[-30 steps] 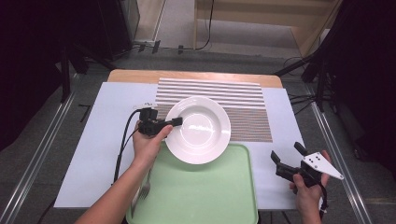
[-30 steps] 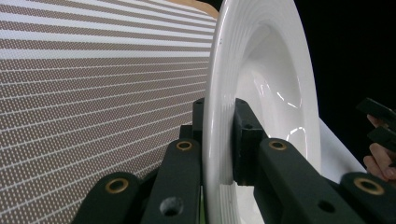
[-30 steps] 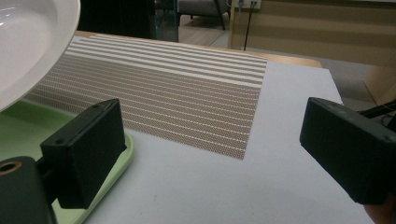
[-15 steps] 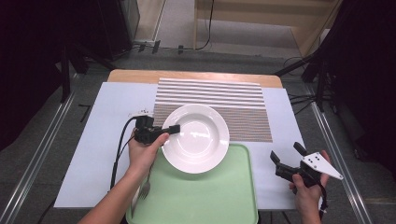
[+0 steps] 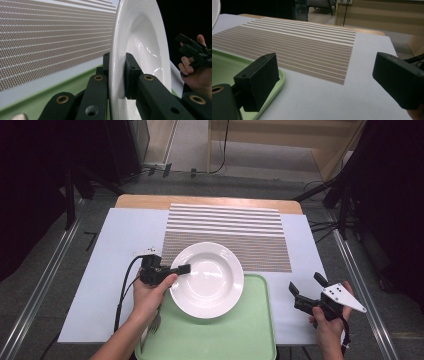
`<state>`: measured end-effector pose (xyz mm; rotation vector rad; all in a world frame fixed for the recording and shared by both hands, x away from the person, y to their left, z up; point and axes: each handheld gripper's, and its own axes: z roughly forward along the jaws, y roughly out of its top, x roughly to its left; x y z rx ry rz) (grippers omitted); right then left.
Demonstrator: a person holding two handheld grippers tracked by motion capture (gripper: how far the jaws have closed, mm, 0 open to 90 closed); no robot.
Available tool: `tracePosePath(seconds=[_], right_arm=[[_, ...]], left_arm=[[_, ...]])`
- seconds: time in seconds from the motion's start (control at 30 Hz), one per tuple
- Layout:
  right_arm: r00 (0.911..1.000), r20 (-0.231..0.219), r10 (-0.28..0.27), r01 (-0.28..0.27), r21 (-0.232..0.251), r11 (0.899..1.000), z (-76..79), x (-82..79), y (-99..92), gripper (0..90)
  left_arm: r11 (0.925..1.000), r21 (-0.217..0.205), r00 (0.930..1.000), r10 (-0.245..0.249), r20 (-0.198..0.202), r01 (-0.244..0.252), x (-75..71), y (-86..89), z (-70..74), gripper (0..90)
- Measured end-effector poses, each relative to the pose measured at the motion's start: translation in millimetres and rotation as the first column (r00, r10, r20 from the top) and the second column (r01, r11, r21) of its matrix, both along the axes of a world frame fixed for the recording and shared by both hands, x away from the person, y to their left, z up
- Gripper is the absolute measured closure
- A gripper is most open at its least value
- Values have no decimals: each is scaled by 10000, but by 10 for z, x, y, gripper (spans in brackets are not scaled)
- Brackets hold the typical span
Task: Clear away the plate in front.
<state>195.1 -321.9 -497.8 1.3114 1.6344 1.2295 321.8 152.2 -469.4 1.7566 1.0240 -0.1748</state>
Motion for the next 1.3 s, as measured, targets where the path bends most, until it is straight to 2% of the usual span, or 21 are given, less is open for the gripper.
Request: tracePosePath(seconds=[0.2, 0.23, 0.27, 0.4, 0.47, 0.6, 0.77, 1.03, 1.13, 1.3], right_arm=[[9999, 163, 44, -41, -187, 9998, -2, 14, -6, 54], [9999, 144, 48, -45, -182, 9998, -2, 13, -3, 54], [10000, 21, 24, -24, -65, 10000, 0, 3, 9, 54], [10000, 24, 20, -20, -68, 10000, -1, 2, 9, 54], [9998, 174, -13, 17, -226, 9997, -3, 14, -5, 54], [10000, 27, 15, -15, -66, 10000, -4, 4, 14, 54], [10000, 30, 3, -3, -64, 10000, -4, 4, 24, 54], [10000, 32, 25, -25, -123, 9999, -5, 6, 26, 54], [10000, -36, 11, -11, -44, 10000, -3, -1, 32, 54], [10000, 5, 16, -16, -42, 10000, -1, 1, 45, 54]], left_arm=[[9999, 26, 9998, -162, -99, 162, -92, 7, -14, 818], [9997, 1, 9997, -258, -45, 258, -101, 13, -24, 818], [9997, -31, 9996, -229, -157, 228, -116, 13, -25, 818], [9994, -10, 9993, -337, -180, 337, -165, 29, -60, 818], [9992, 80, 9988, -385, -290, 387, -188, 44, -79, 818], [9987, 120, 9979, -499, -404, 504, -234, 54, -114, 817], [9964, 144, 9954, -825, -491, 833, -270, 51, -152, 817], [9950, 14, 9931, -999, -616, 1001, -316, 46, -173, 817], [9935, 74, 9920, -1127, -571, 1133, -336, 47, -174, 815], [9934, 81, 9909, -1140, -715, 1148, -345, 66, -203, 815]])
